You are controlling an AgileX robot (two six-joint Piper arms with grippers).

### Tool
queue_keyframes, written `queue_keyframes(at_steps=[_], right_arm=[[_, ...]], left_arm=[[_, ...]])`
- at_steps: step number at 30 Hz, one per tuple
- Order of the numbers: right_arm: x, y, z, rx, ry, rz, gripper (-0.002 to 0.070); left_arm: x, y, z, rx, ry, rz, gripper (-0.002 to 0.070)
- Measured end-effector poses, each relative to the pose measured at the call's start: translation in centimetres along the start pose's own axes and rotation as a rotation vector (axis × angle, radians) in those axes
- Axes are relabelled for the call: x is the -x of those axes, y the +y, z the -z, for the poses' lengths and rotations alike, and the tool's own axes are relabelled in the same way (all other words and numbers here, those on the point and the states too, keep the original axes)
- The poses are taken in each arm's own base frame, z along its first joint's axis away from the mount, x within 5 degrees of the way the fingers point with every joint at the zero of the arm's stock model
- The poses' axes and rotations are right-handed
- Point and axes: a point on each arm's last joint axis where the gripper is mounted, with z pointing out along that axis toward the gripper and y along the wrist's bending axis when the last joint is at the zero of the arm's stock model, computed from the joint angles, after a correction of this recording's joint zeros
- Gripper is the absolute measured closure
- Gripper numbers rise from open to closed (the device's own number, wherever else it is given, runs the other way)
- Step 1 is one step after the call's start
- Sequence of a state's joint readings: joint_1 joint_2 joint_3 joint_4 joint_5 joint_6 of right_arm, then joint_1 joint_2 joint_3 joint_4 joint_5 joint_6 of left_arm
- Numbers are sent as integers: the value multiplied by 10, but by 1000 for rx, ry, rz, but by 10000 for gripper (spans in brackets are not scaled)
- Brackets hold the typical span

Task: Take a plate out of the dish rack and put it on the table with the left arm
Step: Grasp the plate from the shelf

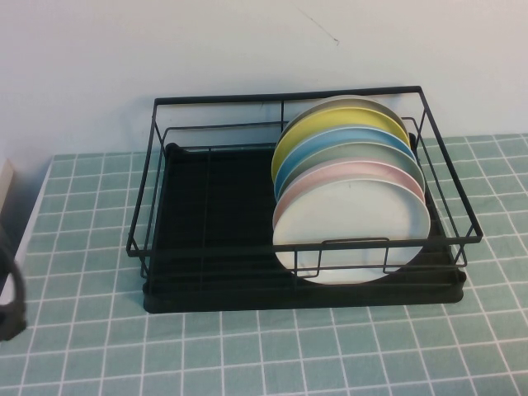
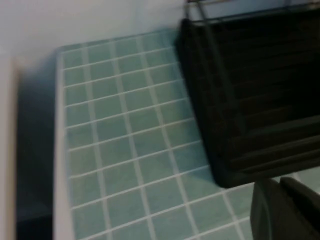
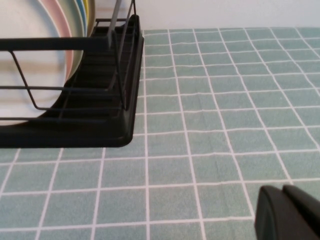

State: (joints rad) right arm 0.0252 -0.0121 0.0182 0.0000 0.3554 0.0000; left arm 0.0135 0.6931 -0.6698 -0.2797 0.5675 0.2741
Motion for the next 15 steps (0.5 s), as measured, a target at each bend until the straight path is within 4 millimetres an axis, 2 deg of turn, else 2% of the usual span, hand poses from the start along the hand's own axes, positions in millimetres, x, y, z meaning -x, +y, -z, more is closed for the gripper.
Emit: queue_keyframes(at_steps=[5, 11, 13, 15], right_arm=[[0, 0, 0, 0, 0, 0, 678], [0, 0, 0, 0, 0, 0, 678], [0, 0, 0, 0, 0, 0, 678], [0, 0, 0, 0, 0, 0, 678]], left_arm=[[21, -24, -32, -241, 18, -69, 678], [34, -38, -68, -379, -33, 177, 678], [34, -43, -77, -417, -37, 156, 678], [32, -52, -87, -487, -48, 63, 678]])
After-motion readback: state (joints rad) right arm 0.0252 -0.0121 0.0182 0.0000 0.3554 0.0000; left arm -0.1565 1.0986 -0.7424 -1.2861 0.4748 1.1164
